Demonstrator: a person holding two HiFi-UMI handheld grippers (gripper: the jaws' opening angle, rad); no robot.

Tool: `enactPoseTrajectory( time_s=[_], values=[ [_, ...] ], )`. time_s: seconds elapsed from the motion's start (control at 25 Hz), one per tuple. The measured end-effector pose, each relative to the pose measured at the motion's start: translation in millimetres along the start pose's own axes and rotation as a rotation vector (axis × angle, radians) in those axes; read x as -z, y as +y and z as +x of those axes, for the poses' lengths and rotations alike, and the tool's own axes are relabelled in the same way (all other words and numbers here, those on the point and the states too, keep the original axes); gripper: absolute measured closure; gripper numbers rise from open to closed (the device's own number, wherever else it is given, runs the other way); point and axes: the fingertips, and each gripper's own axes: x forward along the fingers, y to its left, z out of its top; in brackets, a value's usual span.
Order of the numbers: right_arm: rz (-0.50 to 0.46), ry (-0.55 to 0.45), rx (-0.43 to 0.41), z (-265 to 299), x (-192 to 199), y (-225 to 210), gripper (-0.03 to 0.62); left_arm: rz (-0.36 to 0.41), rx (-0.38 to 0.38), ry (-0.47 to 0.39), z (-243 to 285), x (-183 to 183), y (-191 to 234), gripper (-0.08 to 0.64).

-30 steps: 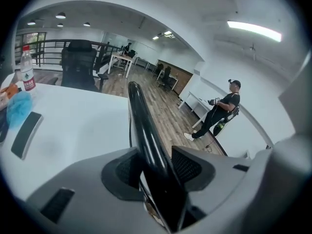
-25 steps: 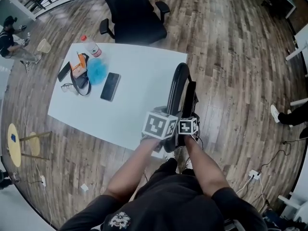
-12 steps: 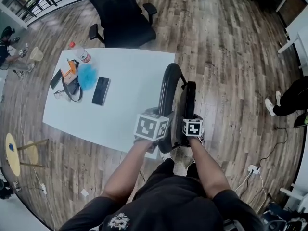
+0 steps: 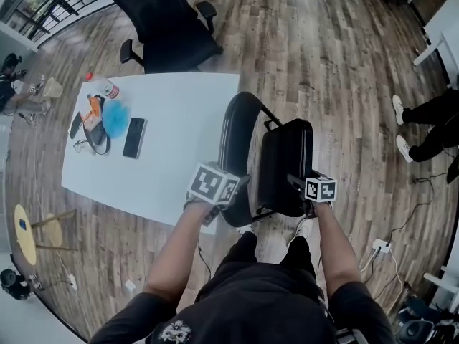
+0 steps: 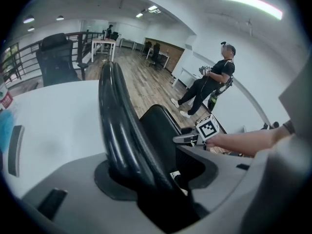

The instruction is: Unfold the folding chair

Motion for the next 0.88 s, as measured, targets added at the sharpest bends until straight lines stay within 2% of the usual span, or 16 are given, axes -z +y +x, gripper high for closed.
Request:
enactPoseTrajectory(
  time_s=[0.16,0.24,0.32,0.48,0.88],
  values=[
    [0.15,0.002,-0.021,-12.9,18.7,-69.5,0.167,-0.028,-0.067,0.071,28.2,7.6,-6.9,0.328],
    [0.192,0.004,-0.039,-17.2,25.5,-106.0,0.167,-0.087,-0.091,0.074,43.1,5.7,-8.5,0.328],
    [0.199,0.024,-0.057,-17.5,32.3,-142.4,0.167,-0.146,-0.132,0.078,59.2,2.4,-5.8,0.328],
    [0.225,0.063,-0.082,-19.1,60.3,-210.6,0.167,-0.199,-0.205,0.115,92.0,11.5,-6.2,0.328],
    [0.3,0.067,-0.116,3.6,115.6,-367.2,0.169,-0.206,-0.237,0.122,175.1,-5.0,-55.0,0.33]
  ],
)
